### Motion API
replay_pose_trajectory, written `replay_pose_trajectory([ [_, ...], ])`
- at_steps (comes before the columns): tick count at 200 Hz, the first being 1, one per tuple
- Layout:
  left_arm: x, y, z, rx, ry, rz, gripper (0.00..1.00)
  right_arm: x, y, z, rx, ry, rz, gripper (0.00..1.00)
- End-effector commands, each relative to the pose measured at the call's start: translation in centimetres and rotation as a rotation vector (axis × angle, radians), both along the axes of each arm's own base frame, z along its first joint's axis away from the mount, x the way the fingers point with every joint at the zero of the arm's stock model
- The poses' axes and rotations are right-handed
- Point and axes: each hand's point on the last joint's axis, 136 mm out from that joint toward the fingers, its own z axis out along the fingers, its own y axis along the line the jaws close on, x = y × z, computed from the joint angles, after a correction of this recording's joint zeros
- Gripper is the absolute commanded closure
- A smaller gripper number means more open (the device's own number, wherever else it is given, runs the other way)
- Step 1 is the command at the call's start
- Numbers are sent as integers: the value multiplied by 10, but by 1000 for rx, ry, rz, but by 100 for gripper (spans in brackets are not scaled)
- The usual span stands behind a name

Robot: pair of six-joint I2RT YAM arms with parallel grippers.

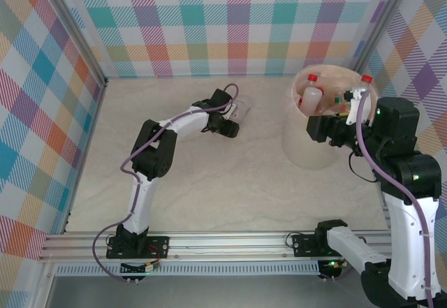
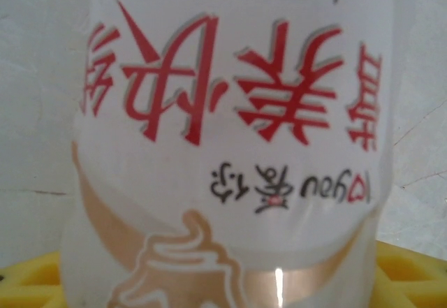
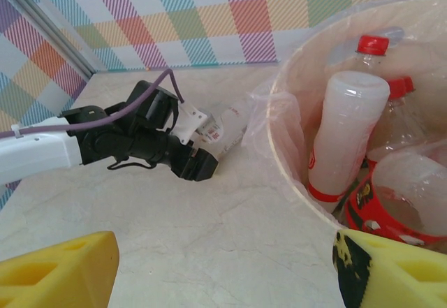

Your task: Put the plastic bottles in the bin

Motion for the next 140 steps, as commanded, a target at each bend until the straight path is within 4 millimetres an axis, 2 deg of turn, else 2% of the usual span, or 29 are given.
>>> replay_pose_trajectory([
  [1,-4,-4,-4,-19,9,-18,40,-9,-8,-9,-38,22,-25,20],
  [25,-8,-4,15,-47,-17,-25,44,-3,-7,-7,-37,31,-22,21],
  [49,-12,0,51,-93,-85,-6,45,4,8,6,21,20,38,23],
  [57,-17,3,60,-108,-100,3,45,7,14,11,44,6,60,23],
  [84,-32,7,106,-237,-205,31,47,14,28,19,108,-17,109,24],
  [106,-53,11,131,-331,-241,45,50,17,38,17,136,-16,134,25],
  [129,-83,1,159,-476,-291,-13,50,21,61,16,193,-2,230,24],
  [140,-97,-3,173,-529,-321,-40,50,30,68,16,197,3,262,24],
])
